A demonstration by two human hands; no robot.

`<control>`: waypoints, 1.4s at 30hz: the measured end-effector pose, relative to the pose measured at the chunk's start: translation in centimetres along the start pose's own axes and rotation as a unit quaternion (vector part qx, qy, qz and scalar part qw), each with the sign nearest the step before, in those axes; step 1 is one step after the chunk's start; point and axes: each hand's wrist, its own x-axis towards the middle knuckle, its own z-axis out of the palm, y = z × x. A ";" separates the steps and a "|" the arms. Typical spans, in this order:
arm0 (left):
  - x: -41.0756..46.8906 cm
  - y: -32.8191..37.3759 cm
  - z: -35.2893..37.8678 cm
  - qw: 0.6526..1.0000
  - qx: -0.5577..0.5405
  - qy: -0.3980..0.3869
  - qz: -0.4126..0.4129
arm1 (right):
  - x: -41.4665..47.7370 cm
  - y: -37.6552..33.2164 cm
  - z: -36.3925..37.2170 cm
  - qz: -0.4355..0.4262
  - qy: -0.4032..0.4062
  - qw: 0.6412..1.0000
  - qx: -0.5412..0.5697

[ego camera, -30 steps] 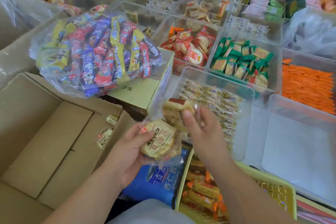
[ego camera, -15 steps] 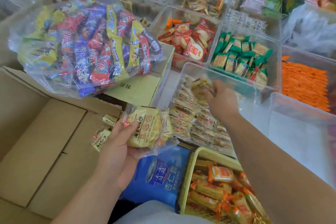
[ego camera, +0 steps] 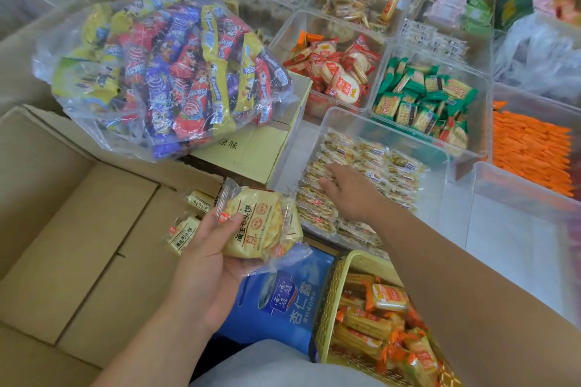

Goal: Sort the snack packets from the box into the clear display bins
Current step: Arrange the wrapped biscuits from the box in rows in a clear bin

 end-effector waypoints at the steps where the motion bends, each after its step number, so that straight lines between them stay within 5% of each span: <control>1: -0.2 0.0 0.1 1.000 -0.002 -0.004 -0.002 | -0.1 0.0 -0.3 -0.001 -0.004 1.000 -0.003; 6: -0.7 0.3 -0.1 1.000 -0.004 -0.026 -0.011 | -3.0 -1.6 -1.4 -0.052 0.080 0.995 -0.033; 10: -1.0 0.5 -0.5 0.999 0.045 -0.024 0.000 | -8.5 -3.3 -1.5 -0.186 0.082 0.975 0.090; 14: -1.2 0.2 -0.2 0.994 0.105 -0.002 0.036 | -13.1 -4.6 -0.6 -0.212 0.068 0.960 0.167; 29: -2.1 -1.2 3.5 0.985 0.156 -0.053 0.048 | -15.0 -6.5 2.2 -0.150 0.133 0.969 0.143; 42: -0.5 -2.1 2.5 0.968 0.220 0.014 0.116 | -14.2 -4.1 0.9 -0.136 0.187 0.970 0.079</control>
